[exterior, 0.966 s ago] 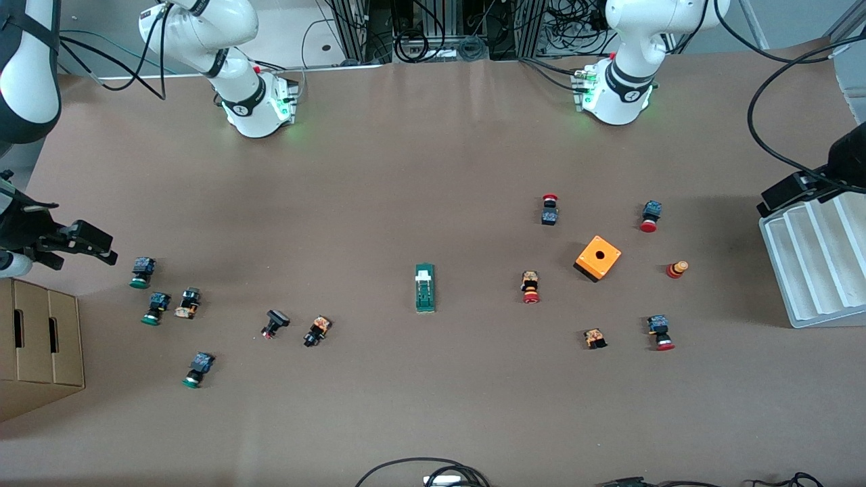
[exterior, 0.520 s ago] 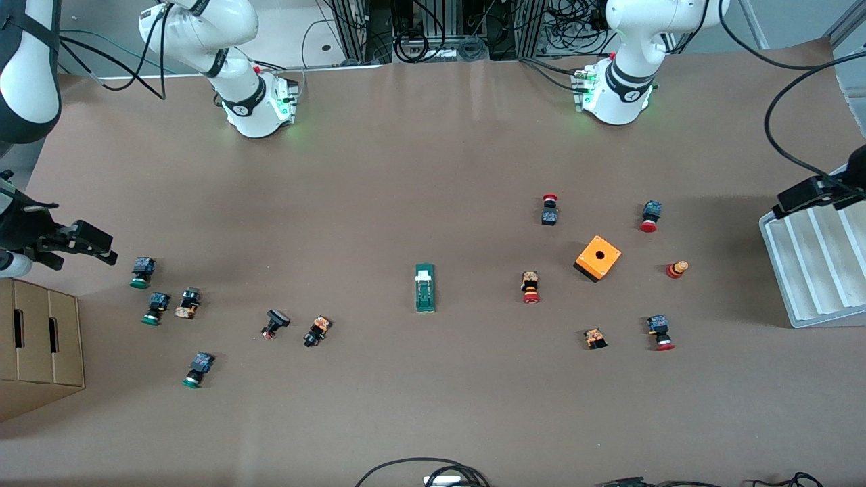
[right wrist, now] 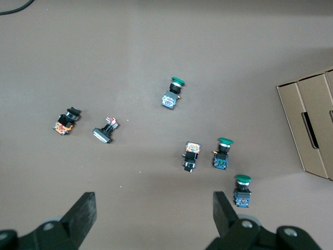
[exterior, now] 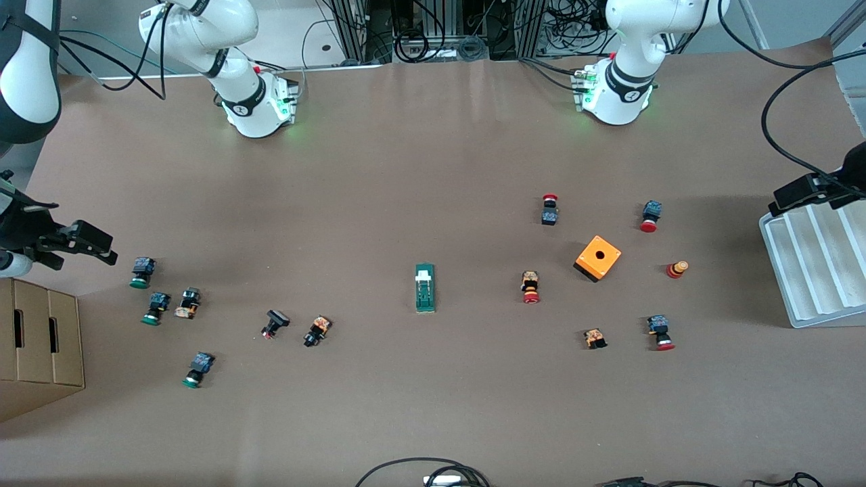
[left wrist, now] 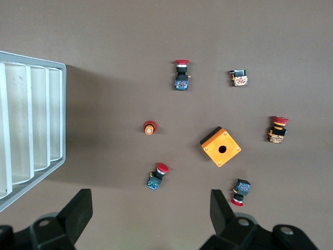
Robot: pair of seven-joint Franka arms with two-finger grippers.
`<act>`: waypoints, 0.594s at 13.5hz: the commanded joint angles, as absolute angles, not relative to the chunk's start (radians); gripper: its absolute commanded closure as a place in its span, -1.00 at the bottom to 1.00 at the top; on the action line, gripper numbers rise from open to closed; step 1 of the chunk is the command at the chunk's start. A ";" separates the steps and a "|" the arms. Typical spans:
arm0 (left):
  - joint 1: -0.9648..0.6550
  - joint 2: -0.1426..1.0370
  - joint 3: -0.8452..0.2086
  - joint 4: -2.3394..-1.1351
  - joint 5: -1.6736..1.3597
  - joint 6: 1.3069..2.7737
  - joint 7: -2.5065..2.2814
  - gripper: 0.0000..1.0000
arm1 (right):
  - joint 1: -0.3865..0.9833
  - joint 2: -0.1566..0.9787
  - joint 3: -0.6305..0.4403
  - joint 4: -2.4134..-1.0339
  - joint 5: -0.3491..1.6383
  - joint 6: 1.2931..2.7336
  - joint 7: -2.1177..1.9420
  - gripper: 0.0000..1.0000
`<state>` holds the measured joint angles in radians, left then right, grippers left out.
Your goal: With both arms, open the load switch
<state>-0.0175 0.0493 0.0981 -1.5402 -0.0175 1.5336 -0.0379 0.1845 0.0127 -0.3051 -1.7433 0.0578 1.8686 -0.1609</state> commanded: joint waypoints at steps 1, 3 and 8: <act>-0.018 0.031 0.094 -1.555 -0.018 1.520 -0.026 -1.00 | 0.190 0.020 -0.308 -1.726 0.032 1.870 -0.164 -1.00; -0.015 0.028 0.097 -1.560 -0.015 1.520 -0.025 -1.00 | 0.190 0.020 -0.308 -1.726 0.032 1.870 -0.164 -1.00; -0.011 0.032 0.098 -1.552 -0.018 1.520 -0.020 -1.00 | 0.190 0.020 -0.308 -1.726 0.032 1.870 -0.164 -1.00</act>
